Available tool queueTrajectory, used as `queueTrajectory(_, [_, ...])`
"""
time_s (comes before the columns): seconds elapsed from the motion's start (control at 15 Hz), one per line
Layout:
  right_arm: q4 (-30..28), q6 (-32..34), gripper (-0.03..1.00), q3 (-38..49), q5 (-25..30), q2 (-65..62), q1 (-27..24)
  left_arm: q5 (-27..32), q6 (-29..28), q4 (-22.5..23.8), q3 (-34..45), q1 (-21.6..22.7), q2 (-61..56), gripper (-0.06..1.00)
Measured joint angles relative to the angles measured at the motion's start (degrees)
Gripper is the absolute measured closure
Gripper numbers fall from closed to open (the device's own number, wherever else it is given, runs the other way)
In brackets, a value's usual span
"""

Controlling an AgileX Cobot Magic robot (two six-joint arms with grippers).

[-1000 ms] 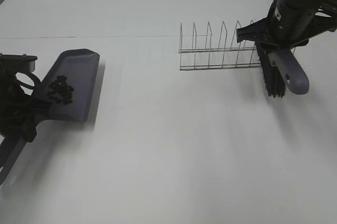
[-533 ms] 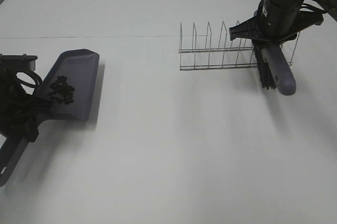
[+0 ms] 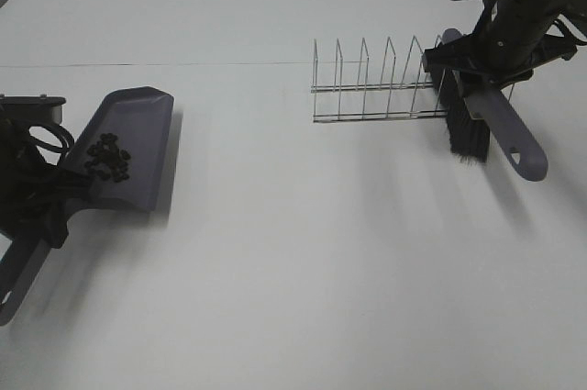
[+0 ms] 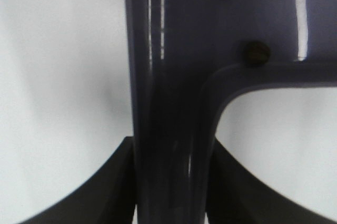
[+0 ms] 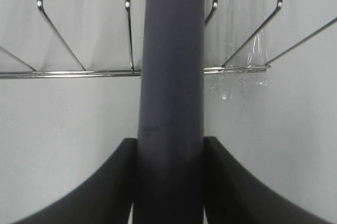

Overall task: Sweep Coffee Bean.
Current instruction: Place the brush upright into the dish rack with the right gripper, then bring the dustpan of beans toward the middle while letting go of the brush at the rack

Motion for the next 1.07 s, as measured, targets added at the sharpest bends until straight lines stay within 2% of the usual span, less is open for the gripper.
queueTrajectory(0.2, [2.1, -2.3, 0.61, 0.0, -0.5, -0.1, -0.6, 0.0, 0.0, -0.1, 0.0, 0.0, 0.0, 0.62])
queueTrajectory(0.67, [3.9, -2.5, 0.6, 0.0, -2.3, -0.2, -0.6, 0.2, 0.0, -1.3, 0.0, 0.0, 0.0, 0.62])
queueTrajectory(0.73, [4.1, -2.5, 0.48, 0.0, -2.7, -0.6, -0.6, 0.3, 0.0, -1.3, 0.0, 0.0, 0.0, 0.62])
queueTrajectory(0.87, [4.1, -2.7, 0.08, 0.0, -3.7, -3.0, -0.6, 0.4, 0.0, -1.4, 0.0, 0.0, 0.0, 0.62])
queueTrajectory(1.07, [4.0, -2.8, 0.01, 0.0, -3.3, -5.7, -0.6, 0.4, 0.0, -1.5, 0.0, 0.0, 0.0, 0.62])
